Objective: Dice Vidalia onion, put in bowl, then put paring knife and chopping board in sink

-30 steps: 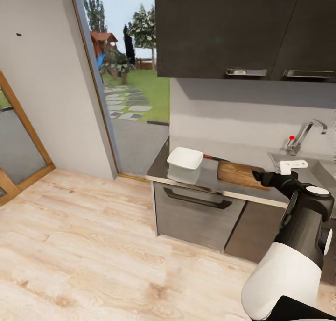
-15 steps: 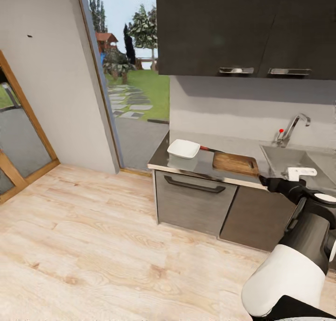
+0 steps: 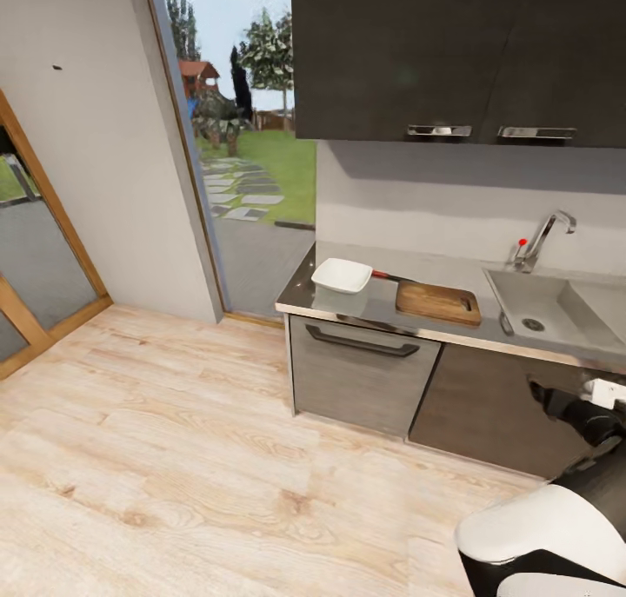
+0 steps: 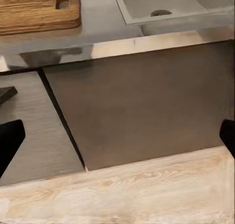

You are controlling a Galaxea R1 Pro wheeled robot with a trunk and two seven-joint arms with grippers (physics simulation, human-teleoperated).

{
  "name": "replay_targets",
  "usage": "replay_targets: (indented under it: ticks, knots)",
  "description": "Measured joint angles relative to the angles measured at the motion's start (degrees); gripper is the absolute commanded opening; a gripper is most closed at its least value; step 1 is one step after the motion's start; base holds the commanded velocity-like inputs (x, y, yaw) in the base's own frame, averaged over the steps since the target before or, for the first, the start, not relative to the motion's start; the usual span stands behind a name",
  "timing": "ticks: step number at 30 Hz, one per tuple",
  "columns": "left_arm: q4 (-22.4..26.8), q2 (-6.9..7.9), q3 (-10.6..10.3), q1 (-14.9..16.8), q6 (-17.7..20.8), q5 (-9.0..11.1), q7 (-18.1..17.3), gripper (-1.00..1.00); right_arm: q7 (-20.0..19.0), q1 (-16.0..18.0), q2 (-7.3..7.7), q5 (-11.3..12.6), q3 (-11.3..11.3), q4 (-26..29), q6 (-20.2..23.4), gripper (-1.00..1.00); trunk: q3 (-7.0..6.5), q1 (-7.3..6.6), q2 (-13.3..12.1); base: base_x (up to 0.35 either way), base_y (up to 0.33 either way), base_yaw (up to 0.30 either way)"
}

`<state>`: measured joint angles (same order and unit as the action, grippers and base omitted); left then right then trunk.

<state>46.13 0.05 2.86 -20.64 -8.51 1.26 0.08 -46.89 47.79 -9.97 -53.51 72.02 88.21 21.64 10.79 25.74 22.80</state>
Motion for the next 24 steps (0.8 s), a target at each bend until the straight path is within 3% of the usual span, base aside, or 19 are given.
replay_targets:
  ticks: [5, 7, 9, 11, 12, 14, 16, 17, 19, 20, 24]
  knots:
    - [-1.9, -0.05, 0.0, 0.1, 0.1, 0.0, 0.1, 1.00, 0.0, 0.0, -0.01, -4.8, 8.7, -2.7, -5.5, 1.00, 0.00, 0.00, 0.0, 0.000, 0.000, 0.000]
    - [-2.2, -0.05, 0.0, 0.1, 0.1, 0.0, 0.1, 1.00, -0.1, 0.0, -0.01, -5.6, 10.8, -3.6, -6.9, 1.00, 0.00, 0.00, 0.0, 0.000, 0.000, 0.000]
    - [-2.6, -0.09, 0.0, 0.1, 0.2, 0.0, 0.1, 1.00, 0.0, 0.0, -0.01, -7.1, 14.7, -5.4, -9.5, 1.00, 0.00, 0.00, 0.0, 0.000, 0.000, 0.000]
    - [-2.8, -0.10, 0.0, 0.1, 0.2, 0.0, 0.1, 1.00, 0.0, 0.0, -0.01, -8.2, 16.5, -6.3, -10.9, 1.00, 0.00, 0.00, 0.0, 0.000, 0.000, 0.000]
    - [-3.2, -0.11, 0.0, 0.1, 0.3, 0.1, 0.2, 1.00, 0.1, 0.0, -0.01, -9.7, 17.9, -7.4, -12.2, 1.00, 0.00, 0.00, 0.0, 0.000, 0.000, 0.000]
    - [-3.8, -0.12, 0.0, 0.1, 0.3, 0.1, 0.2, 1.00, 0.1, 0.0, -0.01, -11.9, 19.1, -8.6, -13.3, 1.00, 0.00, 0.00, 0.0, 0.000, 0.000, 0.000]
    - [-5.0, -0.12, 0.0, 0.0, 0.3, 0.0, 0.2, 1.00, 0.2, 0.0, 0.44, -16.1, 20.2, -10.7, -14.4, 1.00, 0.00, 0.00, 0.0, 0.000, 0.000, 0.000]
    - [-5.7, -0.12, 0.0, 0.0, 0.3, 0.0, 0.2, 1.00, 0.2, 0.0, 1.06, -19.2, 20.7, -12.0, -14.8, 1.00, 0.00, 0.00, 0.0, 0.000, 0.000, 0.000]
    - [-6.4, -0.12, 0.0, 0.1, 0.3, 0.0, 0.2, 1.00, 0.2, 0.0, 1.88, -22.3, 21.0, -13.5, -15.1, 1.00, 0.00, 0.00, 0.0, 0.000, 0.000, 0.000]
    - [-6.7, -0.12, 0.0, 0.1, 0.3, 0.0, 0.2, 1.00, 0.2, 0.0, 2.75, -25.0, 21.5, -15.1, -15.2, 1.00, 0.00, 0.00, 0.0, 0.000, 0.000, 0.000]
    - [-7.2, -0.12, 0.1, 0.1, 0.3, 0.0, 0.2, 1.00, 0.8, 0.0, 5.15, -30.0, 24.0, -20.3, -15.5, 1.00, 0.00, 0.00, 0.0, 0.000, 0.000, 0.000]
